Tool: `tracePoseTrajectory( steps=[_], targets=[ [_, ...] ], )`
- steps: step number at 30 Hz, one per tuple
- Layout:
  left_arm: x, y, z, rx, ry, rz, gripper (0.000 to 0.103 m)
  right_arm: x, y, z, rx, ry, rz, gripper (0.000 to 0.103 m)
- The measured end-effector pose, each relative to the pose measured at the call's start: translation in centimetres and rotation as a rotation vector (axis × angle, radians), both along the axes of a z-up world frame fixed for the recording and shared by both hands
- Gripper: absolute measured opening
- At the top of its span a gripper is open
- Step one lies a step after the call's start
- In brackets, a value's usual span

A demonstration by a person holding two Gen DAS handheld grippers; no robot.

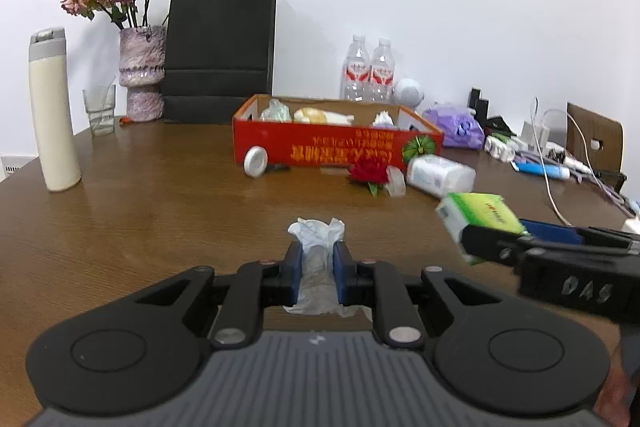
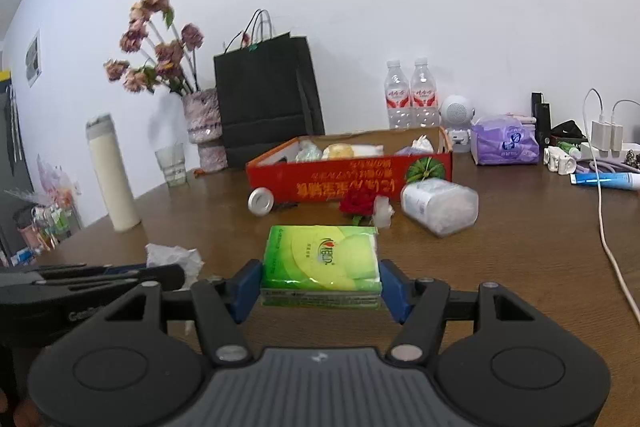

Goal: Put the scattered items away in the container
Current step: 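Carry crumpled tissue and green tissue pack toward the box, then open both grippers over the box to drop tissue and green pack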

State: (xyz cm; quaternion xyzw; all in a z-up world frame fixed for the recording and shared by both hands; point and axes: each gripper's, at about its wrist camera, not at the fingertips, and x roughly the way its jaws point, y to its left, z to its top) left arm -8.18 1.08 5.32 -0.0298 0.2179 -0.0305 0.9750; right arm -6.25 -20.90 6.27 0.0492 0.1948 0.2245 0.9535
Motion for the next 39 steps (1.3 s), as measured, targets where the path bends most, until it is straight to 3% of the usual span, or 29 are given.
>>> tracePoseTrajectory(
  steps=[6,9,12,17,19,21,25,31,35,37,39],
  targets=[
    [8.4,3.4,6.2,-0.039,-0.083,-0.032,0.017,8.8,-2.3,6.1,0.057,0.019,-0.029,0.062],
    [15.1,4.6,9.2,-0.061,-0.066,-0.049,0.017,14.5,-2.9,9.6,0.071,-0.008,-0.075,0.062],
    [21.7,5.4,11.0,-0.119,0.012,-0.063,0.018,21.1,-2.4,12.1,0.028,0.049,-0.090,0.062],
    [30.9,3.8,10.0,0.041,0.099,-0.072,0.019,30.5,1.4,11.8,-0.310,0.188,-0.073,0.062],
    [34.0,3.6,8.1,0.068,0.159,-0.049,0.019,33.2,2.0,10.8,-0.289,0.278,-0.046,0.062],
    [36.4,3.9,6.1,0.046,0.226,-0.028,0.018,35.6,2.0,9.7,-0.183,0.387,-0.018,0.062],
    [38.1,3.9,3.0,0.060,0.273,-0.010,0.018,38.8,1.2,6.5,-0.063,0.514,-0.079,0.062],
    [38.4,4.0,0.7,0.104,0.318,-0.031,0.029,38.7,2.6,3.6,-0.250,0.526,-0.096,0.062],
    [38.4,4.3,-0.1,0.099,0.360,-0.023,0.033,39.0,3.8,3.0,-0.331,0.583,-0.077,0.065],
    [38.1,4.3,0.2,0.100,0.353,-0.037,0.049,39.5,4.1,3.2,-0.343,0.617,-0.074,0.068],
    [37.5,4.3,1.2,0.115,0.318,-0.043,0.071,39.7,4.1,4.0,-0.331,0.620,-0.081,0.071]
  ],
)
